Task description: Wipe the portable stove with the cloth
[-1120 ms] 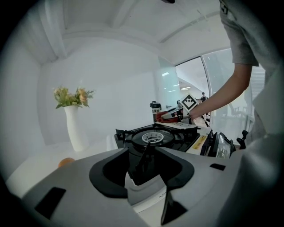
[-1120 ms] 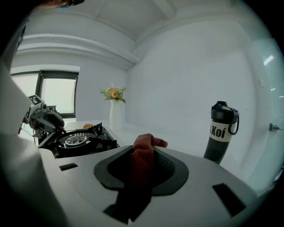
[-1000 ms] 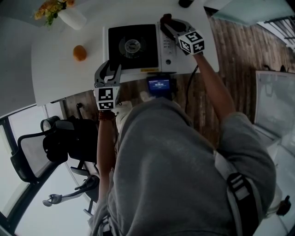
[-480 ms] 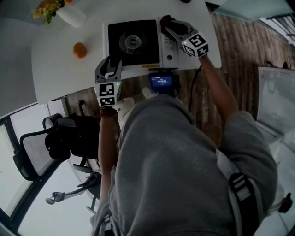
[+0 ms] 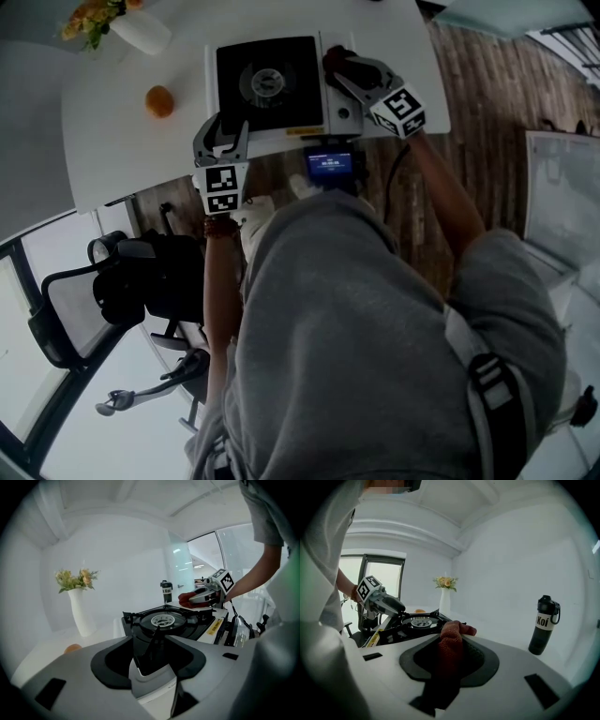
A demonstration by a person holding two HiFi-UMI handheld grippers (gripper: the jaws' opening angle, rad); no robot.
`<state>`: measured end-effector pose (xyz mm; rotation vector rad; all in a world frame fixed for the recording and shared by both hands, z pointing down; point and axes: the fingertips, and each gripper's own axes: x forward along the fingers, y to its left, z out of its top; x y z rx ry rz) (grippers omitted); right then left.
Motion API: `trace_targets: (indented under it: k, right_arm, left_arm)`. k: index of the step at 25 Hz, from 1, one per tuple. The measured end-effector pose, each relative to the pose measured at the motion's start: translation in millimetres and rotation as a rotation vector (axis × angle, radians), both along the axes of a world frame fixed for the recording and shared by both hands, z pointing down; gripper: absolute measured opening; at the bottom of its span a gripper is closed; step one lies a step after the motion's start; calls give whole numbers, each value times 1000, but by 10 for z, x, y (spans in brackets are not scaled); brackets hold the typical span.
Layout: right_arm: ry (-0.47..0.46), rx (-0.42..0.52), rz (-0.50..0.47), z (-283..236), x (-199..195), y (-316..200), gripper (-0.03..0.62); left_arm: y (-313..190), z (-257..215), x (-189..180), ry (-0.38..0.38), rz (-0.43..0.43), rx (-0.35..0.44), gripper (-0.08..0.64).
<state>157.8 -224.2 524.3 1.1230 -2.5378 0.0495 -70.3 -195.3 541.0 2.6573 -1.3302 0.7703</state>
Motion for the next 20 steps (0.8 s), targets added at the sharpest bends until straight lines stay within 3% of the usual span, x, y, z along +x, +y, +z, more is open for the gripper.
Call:
trace_targets:
  k: [20]
  right_arm:
    - [-23, 0, -45, -8, -220, 751, 109]
  left_arm:
    - [-3, 31, -5, -32, -17, -17, 213]
